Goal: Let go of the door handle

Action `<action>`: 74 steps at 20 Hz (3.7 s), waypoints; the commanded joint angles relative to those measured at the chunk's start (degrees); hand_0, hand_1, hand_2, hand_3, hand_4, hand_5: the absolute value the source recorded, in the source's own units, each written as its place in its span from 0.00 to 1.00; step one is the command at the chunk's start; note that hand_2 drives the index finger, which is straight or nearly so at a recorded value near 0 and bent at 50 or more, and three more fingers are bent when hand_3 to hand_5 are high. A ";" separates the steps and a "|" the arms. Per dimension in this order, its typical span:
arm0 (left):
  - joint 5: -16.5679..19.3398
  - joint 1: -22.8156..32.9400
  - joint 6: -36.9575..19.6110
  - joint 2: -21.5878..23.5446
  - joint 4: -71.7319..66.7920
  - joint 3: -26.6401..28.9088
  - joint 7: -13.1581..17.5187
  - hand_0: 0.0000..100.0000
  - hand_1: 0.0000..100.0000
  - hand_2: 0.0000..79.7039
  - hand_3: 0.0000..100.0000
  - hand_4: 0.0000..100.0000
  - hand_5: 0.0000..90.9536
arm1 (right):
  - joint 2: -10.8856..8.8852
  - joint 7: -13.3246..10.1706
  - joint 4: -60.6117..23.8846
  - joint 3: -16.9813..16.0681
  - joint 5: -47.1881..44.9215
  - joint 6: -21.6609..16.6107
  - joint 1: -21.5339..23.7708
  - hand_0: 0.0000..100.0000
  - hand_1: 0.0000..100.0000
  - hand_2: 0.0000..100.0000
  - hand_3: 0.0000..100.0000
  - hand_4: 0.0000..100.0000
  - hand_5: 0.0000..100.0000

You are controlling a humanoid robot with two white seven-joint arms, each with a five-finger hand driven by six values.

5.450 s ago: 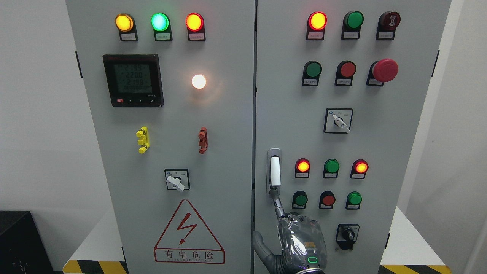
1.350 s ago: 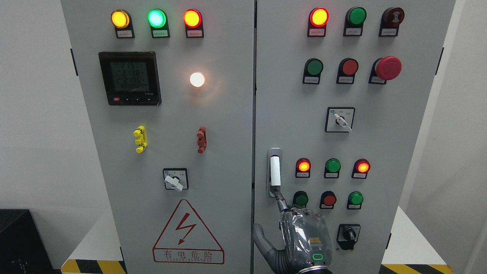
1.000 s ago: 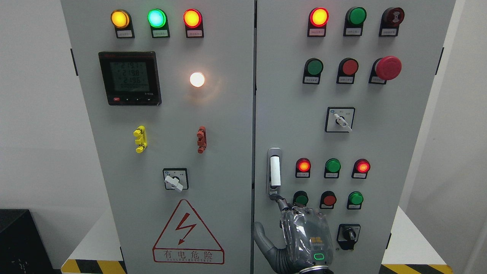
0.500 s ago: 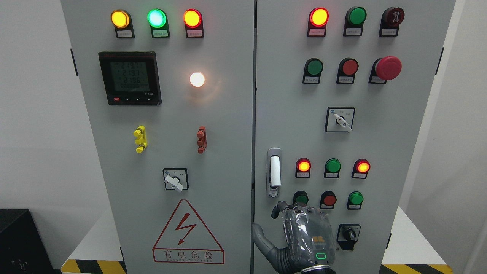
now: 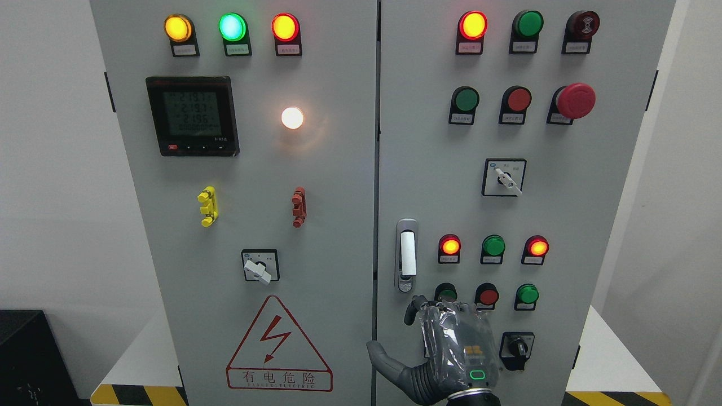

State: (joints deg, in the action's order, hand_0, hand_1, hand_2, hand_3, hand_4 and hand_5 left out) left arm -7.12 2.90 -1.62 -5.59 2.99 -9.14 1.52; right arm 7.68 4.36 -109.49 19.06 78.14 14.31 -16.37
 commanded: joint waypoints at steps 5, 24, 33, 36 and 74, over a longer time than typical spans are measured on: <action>0.00 0.00 0.04 -0.03 0.00 0.00 -0.02 0.00 0.00 0.06 0.10 0.00 0.00 | -0.03 -0.05 -1.43 -2.01 0.00 -0.07 -1.64 0.00 0.45 0.60 0.94 0.73 0.68; 0.00 0.00 -0.04 -0.03 0.00 0.00 -0.02 0.00 0.00 0.06 0.10 0.00 0.00 | -0.03 0.47 1.56 -3.33 -0.18 0.19 -6.92 0.04 0.43 0.68 0.99 0.75 0.71; 0.00 0.00 0.04 0.06 0.00 0.00 -0.02 0.00 0.00 0.05 0.11 0.00 0.00 | -0.03 0.56 3.23 -3.68 -0.18 0.37 -8.58 0.06 0.42 0.68 0.99 0.75 0.71; 0.00 0.00 -0.05 -0.03 0.00 0.00 -0.02 0.00 0.00 0.05 0.11 0.00 0.00 | -0.03 0.56 3.67 -3.68 -0.18 0.54 -9.20 0.06 0.41 0.69 0.99 0.75 0.71; 0.00 0.00 -0.05 0.06 0.00 0.00 -0.02 0.00 0.00 0.06 0.10 0.00 0.00 | 0.05 1.71 5.17 -4.21 -0.36 1.34 -10.87 0.23 0.40 0.69 0.99 0.75 0.70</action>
State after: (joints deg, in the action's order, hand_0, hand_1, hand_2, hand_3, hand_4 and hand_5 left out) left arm -7.12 2.90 -1.91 -5.59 2.99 -9.14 1.52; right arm 7.73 6.11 -104.53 15.13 77.79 15.61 -27.23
